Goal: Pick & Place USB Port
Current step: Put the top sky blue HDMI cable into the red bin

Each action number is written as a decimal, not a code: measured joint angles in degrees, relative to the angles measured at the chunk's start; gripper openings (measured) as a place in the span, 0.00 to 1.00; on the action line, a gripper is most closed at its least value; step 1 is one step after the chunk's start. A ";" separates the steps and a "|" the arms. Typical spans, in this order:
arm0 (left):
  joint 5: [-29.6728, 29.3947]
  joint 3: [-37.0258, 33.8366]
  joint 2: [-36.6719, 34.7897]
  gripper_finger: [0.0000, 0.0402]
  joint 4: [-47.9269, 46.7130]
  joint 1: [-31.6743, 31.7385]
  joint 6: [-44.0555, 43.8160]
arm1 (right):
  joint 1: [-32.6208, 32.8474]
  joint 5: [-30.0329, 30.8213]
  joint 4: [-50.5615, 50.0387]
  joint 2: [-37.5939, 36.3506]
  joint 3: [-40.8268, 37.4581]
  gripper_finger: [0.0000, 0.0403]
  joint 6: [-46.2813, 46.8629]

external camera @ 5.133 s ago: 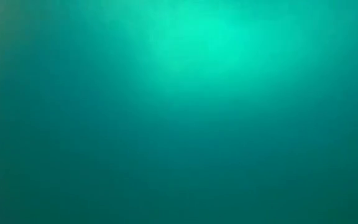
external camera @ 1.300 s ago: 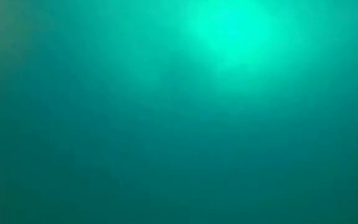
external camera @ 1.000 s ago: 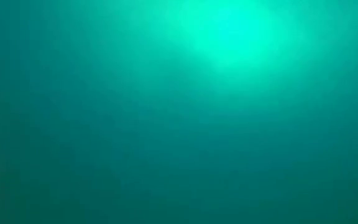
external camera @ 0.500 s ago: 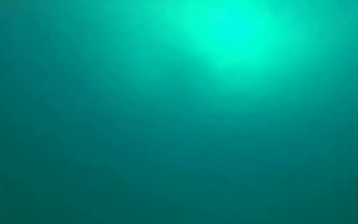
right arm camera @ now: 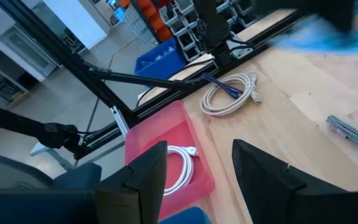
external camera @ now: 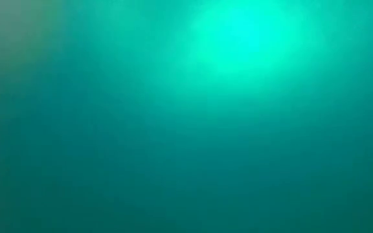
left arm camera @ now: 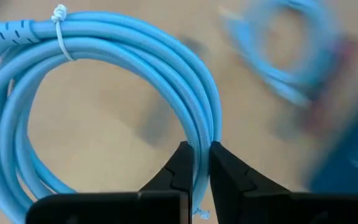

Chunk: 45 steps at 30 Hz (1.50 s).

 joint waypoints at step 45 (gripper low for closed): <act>-2.26 -44.34 -6.93 0.28 36.94 -54.72 -78.43 | 0.04 -5.81 -1.47 -1.18 0.00 0.43 -2.35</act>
